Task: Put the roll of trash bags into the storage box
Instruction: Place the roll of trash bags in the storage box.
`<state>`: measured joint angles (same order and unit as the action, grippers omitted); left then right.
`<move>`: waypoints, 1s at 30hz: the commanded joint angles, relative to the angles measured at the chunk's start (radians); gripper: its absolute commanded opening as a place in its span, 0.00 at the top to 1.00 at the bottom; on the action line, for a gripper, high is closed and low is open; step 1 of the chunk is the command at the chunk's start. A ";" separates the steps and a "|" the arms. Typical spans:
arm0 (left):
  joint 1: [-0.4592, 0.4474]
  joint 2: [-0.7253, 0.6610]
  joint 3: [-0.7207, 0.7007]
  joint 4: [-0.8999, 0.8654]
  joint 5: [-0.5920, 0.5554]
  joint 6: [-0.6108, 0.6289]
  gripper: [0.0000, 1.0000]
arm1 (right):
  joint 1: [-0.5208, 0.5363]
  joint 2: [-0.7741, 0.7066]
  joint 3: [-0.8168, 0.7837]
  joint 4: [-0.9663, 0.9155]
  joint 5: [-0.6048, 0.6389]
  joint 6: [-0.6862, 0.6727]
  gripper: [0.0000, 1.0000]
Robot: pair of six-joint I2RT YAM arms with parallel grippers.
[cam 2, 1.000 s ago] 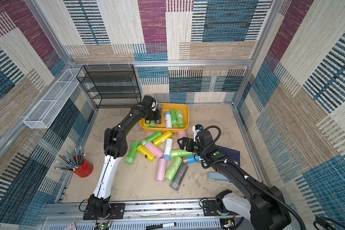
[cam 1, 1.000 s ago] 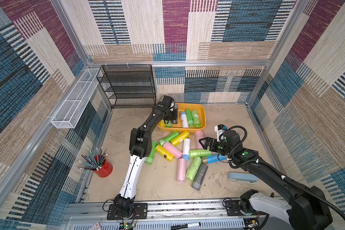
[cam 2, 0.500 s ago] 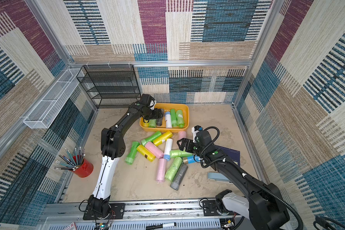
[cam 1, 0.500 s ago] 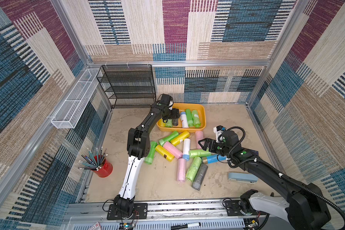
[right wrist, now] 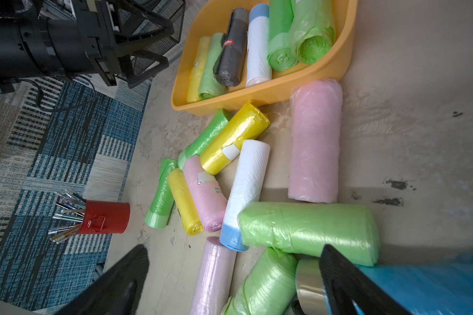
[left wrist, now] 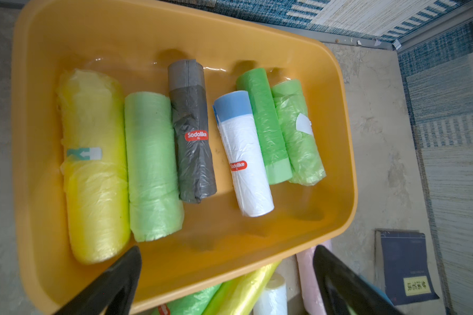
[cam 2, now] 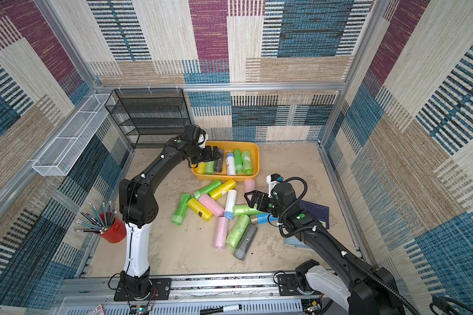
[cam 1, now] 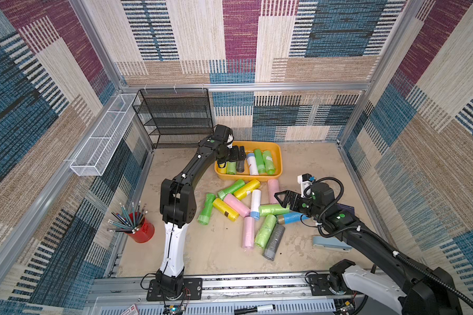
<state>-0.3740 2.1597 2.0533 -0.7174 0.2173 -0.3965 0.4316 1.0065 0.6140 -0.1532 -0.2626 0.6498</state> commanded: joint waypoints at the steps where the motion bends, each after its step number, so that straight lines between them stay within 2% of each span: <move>1: -0.006 -0.072 -0.080 0.032 -0.086 -0.066 0.02 | 0.001 -0.006 -0.004 0.028 -0.010 0.016 0.01; 5: -0.010 -0.173 -0.205 0.092 -0.117 -0.089 0.02 | 0.000 -0.003 -0.003 0.028 -0.018 0.021 0.01; 13: -0.005 -0.388 -0.532 0.371 0.002 -0.131 0.02 | 0.001 -0.017 0.001 0.006 -0.023 0.011 0.01; 18: -0.008 -0.460 -0.645 0.439 0.075 -0.170 0.01 | 0.001 -0.062 -0.027 -0.025 -0.009 0.003 0.01; 25: -0.008 -0.539 -0.737 0.418 0.120 -0.203 0.00 | 0.001 -0.109 -0.071 -0.055 0.038 0.005 0.01; 30: -0.009 -0.631 -0.864 0.516 0.164 -0.227 0.02 | 0.001 -0.085 -0.108 -0.046 0.071 0.017 0.01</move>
<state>-0.3820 1.5684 1.2385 -0.2844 0.3351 -0.5972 0.4316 0.9081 0.5175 -0.2070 -0.2260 0.6605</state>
